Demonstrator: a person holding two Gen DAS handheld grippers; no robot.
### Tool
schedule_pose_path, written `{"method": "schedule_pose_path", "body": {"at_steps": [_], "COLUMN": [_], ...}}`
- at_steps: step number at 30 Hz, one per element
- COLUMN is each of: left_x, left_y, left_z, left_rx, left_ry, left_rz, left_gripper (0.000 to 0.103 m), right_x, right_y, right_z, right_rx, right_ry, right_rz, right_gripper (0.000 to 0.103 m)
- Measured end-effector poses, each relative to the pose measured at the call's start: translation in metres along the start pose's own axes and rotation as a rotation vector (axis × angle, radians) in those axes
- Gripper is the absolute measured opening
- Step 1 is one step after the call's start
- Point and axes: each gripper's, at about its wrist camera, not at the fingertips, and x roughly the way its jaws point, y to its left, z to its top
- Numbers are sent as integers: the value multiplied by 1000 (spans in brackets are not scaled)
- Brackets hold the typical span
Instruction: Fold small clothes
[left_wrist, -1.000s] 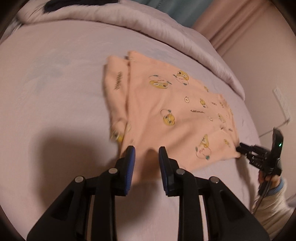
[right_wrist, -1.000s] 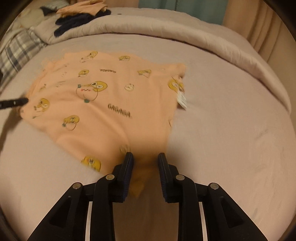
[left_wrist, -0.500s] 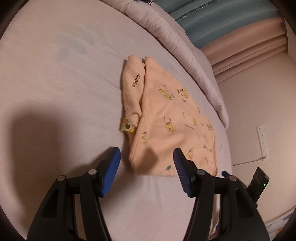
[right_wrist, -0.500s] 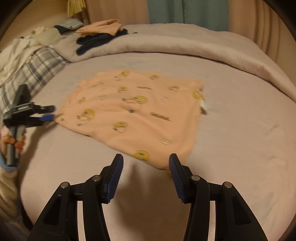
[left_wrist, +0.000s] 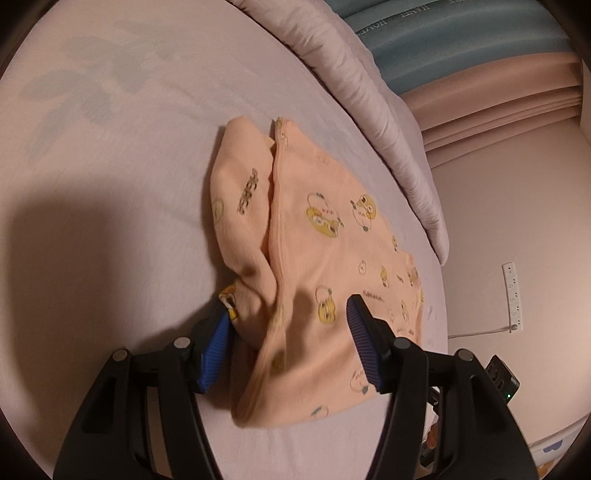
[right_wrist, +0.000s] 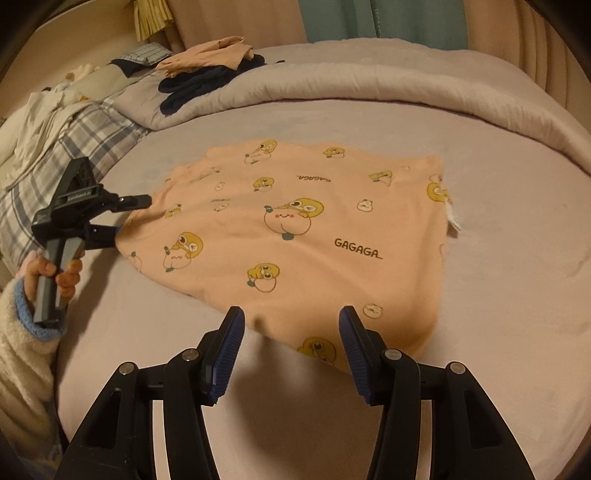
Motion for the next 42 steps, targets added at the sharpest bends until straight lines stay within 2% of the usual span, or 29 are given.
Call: {"method": "schedule_pose_path", "body": {"at_steps": [6, 8, 12, 15, 21, 23, 28, 30, 32, 33, 35, 37, 39, 40, 42], "left_x": [-13, -28, -49, -39, -2, 9, 21, 20, 19, 17, 13, 8, 9, 10, 11], "left_y": [10, 17, 38, 40, 20, 14, -7, -9, -11, -12, -16, -26, -40, -47, -58], "left_z": [5, 5, 15, 24, 39, 43, 43, 40, 38, 36, 35, 35, 33, 32, 29], "left_rx": [-31, -29, -104, -114, -53, -52, 26, 44, 63, 71, 81, 129, 183, 214, 254], "left_ry": [10, -21, -81, -58, 17, 44, 51, 41, 33, 23, 4, -23, -38, -43, -46], "left_rz": [2, 24, 21, -11, -35, -72, -12, 7, 60, 81, 91, 133, 180, 209, 238], "left_gripper": [60, 60, 60, 60, 62, 62, 62, 50, 28, 25, 18, 17, 16, 16, 15], "right_x": [-3, -4, 1, 6, 10, 13, 28, 36, 45, 51, 58, 66, 73, 77, 82], "right_y": [-1, -5, -13, -12, -1, 0, 7, 10, 12, 13, 16, 21, 28, 33, 41], "right_z": [2, 2, 0, 0, 10, 14, 32, 43, 53, 60, 68, 74, 80, 82, 86], "right_rx": [-4, 5, 46, 65, 35, 28, 27, 48, 81, 102, 128, 141, 130, 113, 76], "right_ry": [-13, -11, 0, 8, 7, 6, -8, -17, -26, -34, -43, -43, -42, -36, -39], "right_rz": [5, 6, 10, 29, 47, 55, 77, 103, 124, 133, 137, 134, 136, 125, 80], "right_gripper": [52, 52, 53, 53, 53, 53, 53, 53, 53, 53, 53, 53, 47, 40, 38]}}
